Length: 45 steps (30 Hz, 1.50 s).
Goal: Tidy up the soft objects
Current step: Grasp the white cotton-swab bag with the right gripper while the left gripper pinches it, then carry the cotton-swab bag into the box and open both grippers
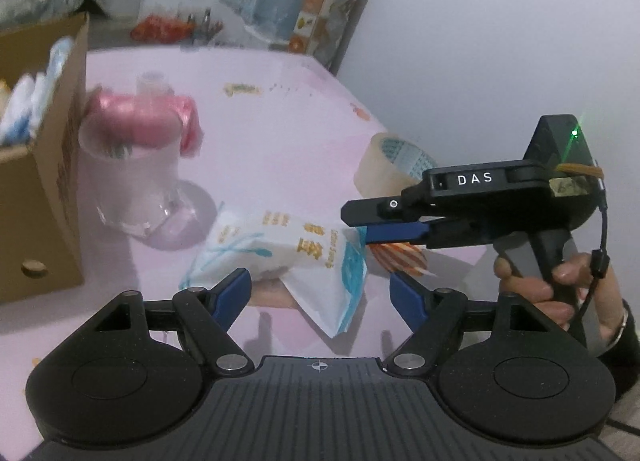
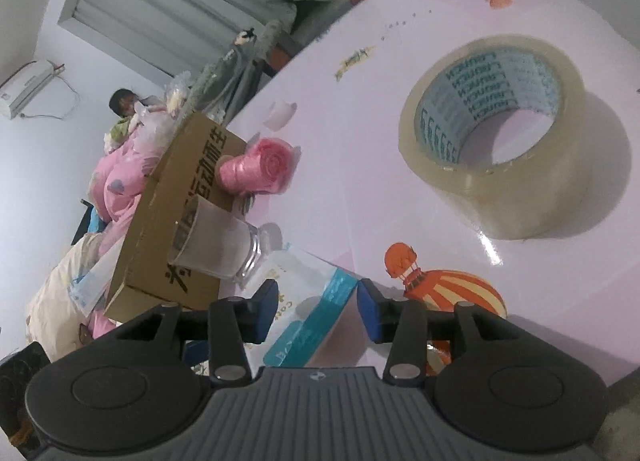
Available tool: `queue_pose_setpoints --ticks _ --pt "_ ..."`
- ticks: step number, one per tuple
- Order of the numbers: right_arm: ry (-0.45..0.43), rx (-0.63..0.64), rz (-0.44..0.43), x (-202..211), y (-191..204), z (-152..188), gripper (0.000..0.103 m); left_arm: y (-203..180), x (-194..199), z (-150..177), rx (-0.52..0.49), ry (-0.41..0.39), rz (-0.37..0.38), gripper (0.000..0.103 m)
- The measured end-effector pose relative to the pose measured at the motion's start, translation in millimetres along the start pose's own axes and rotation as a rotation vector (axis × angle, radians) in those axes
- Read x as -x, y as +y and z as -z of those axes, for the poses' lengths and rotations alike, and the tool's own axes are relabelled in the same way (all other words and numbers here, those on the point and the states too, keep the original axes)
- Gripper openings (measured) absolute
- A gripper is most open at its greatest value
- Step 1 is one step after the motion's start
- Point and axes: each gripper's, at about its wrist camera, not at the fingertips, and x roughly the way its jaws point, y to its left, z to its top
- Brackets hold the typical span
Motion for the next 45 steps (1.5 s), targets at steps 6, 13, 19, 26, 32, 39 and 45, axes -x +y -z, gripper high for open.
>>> queue_pose_setpoints --ticks 6,13,19,26,32,39,45 --pt "0.015 0.182 0.127 23 24 7 0.059 9 -2 0 0.042 0.049 0.047 0.075" --pt "-0.064 0.275 0.145 24 46 -5 0.059 18 -11 1 0.101 0.089 0.099 0.082" --pt "0.015 0.295 0.087 -13 57 -5 0.059 36 -27 4 0.194 0.122 0.119 0.082" --pt "0.069 0.306 0.097 -28 52 6 0.058 37 -33 4 0.177 0.064 0.139 0.083" --pt "0.107 0.196 -0.031 -30 35 6 0.043 32 -28 2 0.173 -0.015 0.113 0.078" --pt "0.091 0.117 -0.115 -18 29 15 0.036 13 -19 3 0.128 -0.049 0.085 0.075" --pt "0.041 0.13 -0.178 6 49 20 0.035 -5 9 -4 0.099 -0.11 0.082 0.074"
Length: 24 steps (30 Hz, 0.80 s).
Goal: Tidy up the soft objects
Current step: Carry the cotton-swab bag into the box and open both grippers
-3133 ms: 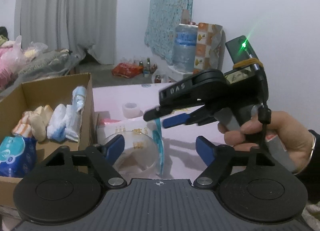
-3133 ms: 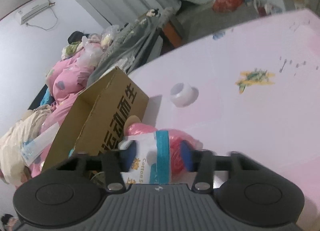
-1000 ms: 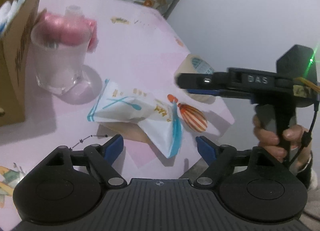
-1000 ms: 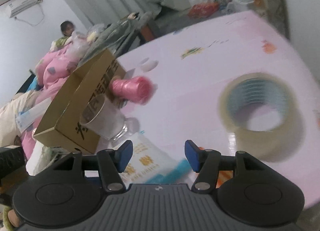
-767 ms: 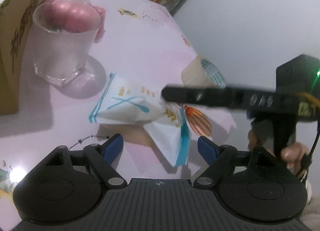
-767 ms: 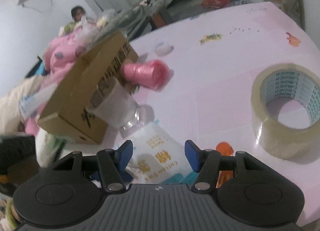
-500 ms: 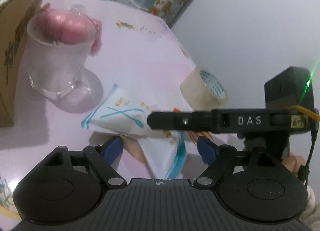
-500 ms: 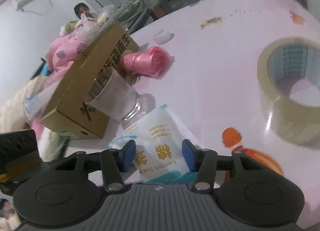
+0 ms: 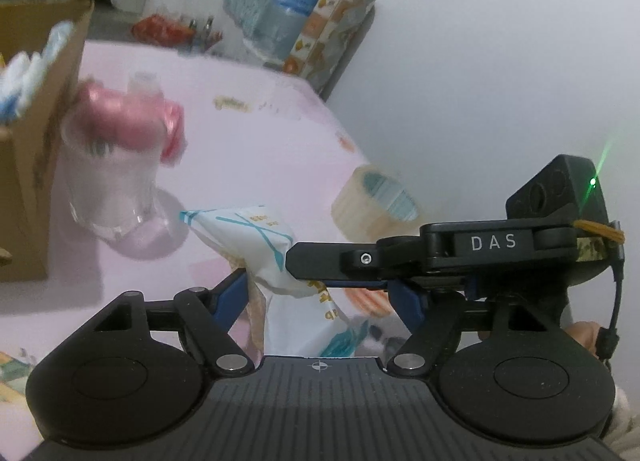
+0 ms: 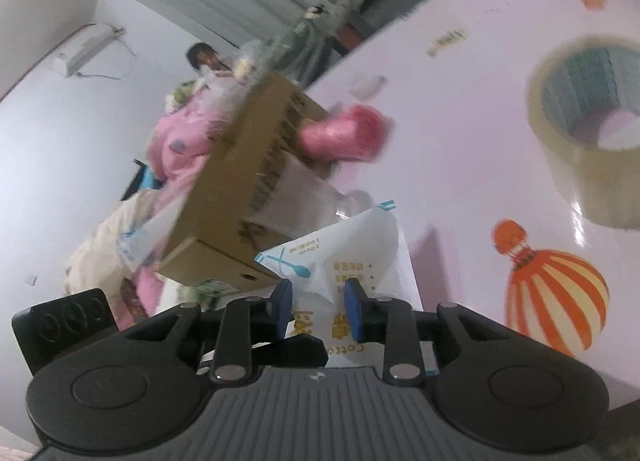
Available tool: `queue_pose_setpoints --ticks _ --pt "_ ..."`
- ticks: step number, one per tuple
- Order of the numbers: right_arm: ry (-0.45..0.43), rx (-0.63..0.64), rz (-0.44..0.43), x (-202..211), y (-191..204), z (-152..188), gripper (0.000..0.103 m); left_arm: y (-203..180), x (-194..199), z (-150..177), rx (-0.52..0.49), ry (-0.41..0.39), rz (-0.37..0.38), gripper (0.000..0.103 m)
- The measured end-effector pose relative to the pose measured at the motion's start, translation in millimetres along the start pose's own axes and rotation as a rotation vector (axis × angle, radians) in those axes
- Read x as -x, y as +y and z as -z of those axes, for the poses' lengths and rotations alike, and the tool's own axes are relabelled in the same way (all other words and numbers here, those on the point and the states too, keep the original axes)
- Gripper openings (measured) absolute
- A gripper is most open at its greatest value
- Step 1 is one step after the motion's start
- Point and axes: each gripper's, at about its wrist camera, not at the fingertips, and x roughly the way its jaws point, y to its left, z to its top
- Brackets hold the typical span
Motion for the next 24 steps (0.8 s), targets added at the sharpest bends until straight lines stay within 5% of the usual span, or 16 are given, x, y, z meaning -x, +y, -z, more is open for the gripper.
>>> queue_pose_setpoints --ticks 6,14,18,24 --pt "-0.049 0.116 -0.11 8 60 -16 0.035 -15 58 -25 -0.071 -0.134 -0.061 0.074" --pt "0.008 0.222 -0.302 -44 144 -70 0.036 -17 125 -72 -0.184 -0.29 -0.266 0.074" --pt "0.075 0.208 -0.361 -89 171 -95 0.036 5 139 -95 -0.182 -0.308 -0.352 0.075" --pt "0.19 0.098 -0.351 -170 169 -126 0.036 72 122 -128 -0.08 -0.243 -0.382 0.074"
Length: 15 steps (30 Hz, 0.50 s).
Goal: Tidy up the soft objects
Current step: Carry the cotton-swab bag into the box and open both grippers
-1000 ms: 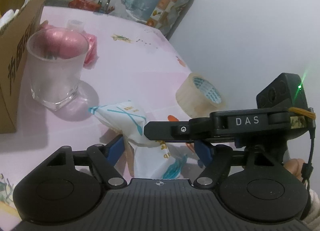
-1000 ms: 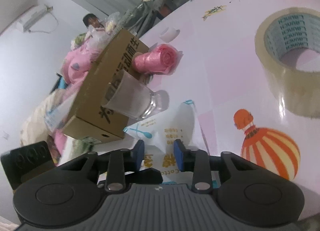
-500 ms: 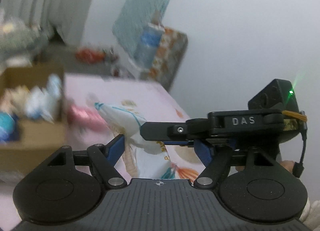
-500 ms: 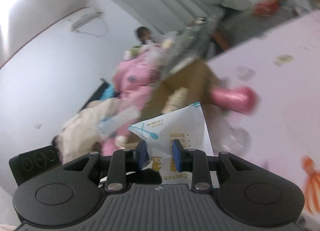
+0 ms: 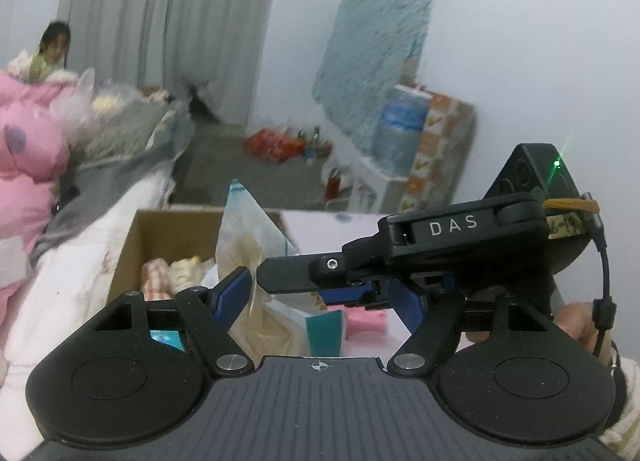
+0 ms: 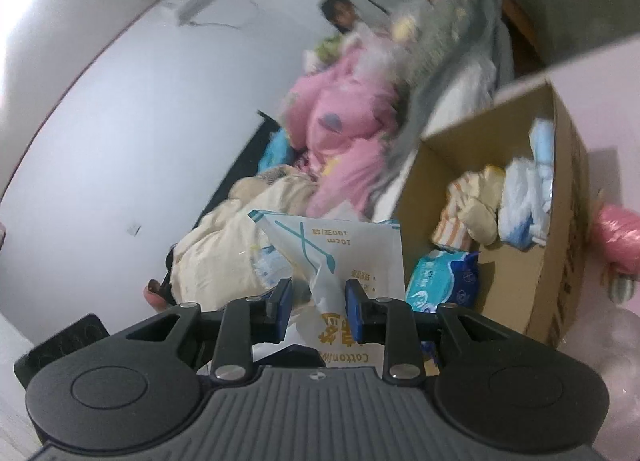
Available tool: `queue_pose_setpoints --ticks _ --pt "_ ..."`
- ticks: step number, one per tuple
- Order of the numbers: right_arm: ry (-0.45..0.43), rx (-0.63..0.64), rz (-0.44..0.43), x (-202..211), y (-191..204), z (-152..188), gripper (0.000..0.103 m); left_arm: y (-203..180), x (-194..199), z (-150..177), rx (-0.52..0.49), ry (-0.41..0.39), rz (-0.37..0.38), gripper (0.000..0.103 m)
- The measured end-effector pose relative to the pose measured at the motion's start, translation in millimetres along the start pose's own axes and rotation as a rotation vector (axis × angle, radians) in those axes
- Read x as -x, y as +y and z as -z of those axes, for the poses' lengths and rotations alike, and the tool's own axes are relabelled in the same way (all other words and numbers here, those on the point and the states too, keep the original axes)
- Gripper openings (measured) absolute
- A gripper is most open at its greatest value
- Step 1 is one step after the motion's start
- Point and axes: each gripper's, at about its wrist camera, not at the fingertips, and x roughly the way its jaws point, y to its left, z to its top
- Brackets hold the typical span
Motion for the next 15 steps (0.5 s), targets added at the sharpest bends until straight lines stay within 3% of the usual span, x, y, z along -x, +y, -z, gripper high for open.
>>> queue_pose_setpoints --ticks 6,9,15 --pt "0.113 -0.181 0.109 -52 -53 -21 0.036 59 -55 3 0.14 0.142 0.026 0.073" --pt "0.153 -0.21 0.2 -68 -65 -24 0.035 79 -74 10 0.193 0.198 0.038 0.073" --pt "0.207 -0.226 0.292 -91 -66 -27 0.037 102 -88 14 0.258 0.267 0.003 0.073"
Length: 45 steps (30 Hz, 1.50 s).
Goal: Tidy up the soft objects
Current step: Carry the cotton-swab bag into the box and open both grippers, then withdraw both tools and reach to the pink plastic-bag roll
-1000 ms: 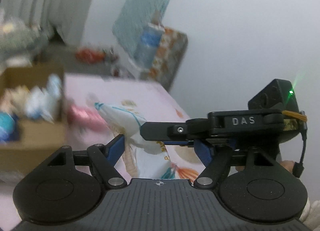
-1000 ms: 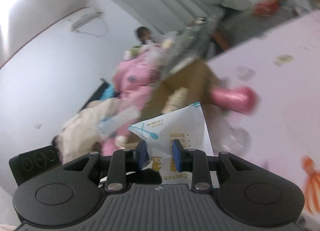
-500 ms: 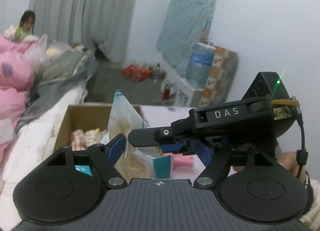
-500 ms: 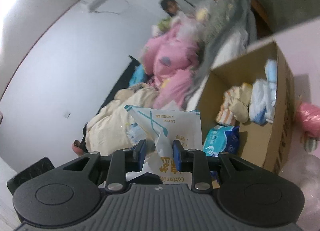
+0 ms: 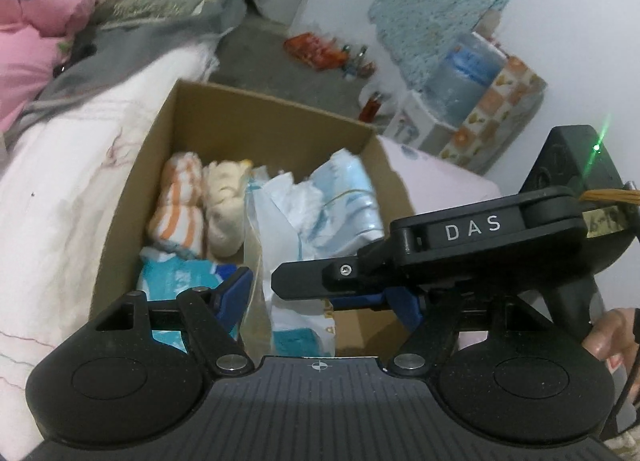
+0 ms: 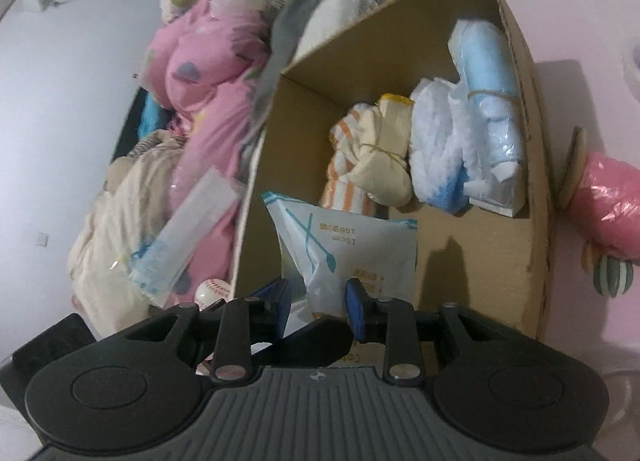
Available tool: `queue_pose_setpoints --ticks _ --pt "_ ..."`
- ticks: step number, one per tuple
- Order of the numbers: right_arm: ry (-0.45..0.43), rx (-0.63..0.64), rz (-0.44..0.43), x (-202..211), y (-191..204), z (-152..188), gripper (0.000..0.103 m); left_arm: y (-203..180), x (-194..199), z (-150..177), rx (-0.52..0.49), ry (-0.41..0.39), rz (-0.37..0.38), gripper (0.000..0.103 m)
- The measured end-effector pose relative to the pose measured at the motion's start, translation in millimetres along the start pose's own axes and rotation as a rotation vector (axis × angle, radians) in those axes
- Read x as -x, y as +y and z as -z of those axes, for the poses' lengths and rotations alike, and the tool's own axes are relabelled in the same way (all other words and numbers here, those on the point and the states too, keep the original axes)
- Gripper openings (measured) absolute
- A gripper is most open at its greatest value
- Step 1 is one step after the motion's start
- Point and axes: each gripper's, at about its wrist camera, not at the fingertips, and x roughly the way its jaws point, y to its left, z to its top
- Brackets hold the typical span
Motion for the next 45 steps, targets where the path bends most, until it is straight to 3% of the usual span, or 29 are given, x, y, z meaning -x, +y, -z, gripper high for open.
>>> queue_pose_setpoints --ticks 5,6,8,15,18,33,45 --pt "0.033 -0.054 -0.008 -15 -1 0 0.043 6 7 0 -0.008 -0.005 -0.026 0.074" --pt "0.034 -0.06 -0.003 -19 0 -1 0.044 7 9 0 -0.009 -0.006 -0.029 0.079" --pt "0.034 -0.058 0.024 -22 2 -1 0.055 10 10 0 0.001 -0.005 -0.033 0.084" --pt "0.031 -0.047 0.078 -24 12 -2 0.068 15 18 -2 0.014 -0.023 -0.056 0.09" --pt "0.021 -0.038 0.073 -23 14 -2 0.08 15 22 -2 0.018 -0.038 -0.063 0.093" --pt "0.024 -0.089 0.042 -26 8 -3 0.089 13 33 -3 0.004 -0.067 -0.083 0.094" --pt "-0.003 -0.167 -0.127 -10 -6 -7 0.09 13 46 -1 0.019 -0.1 -0.071 0.094"
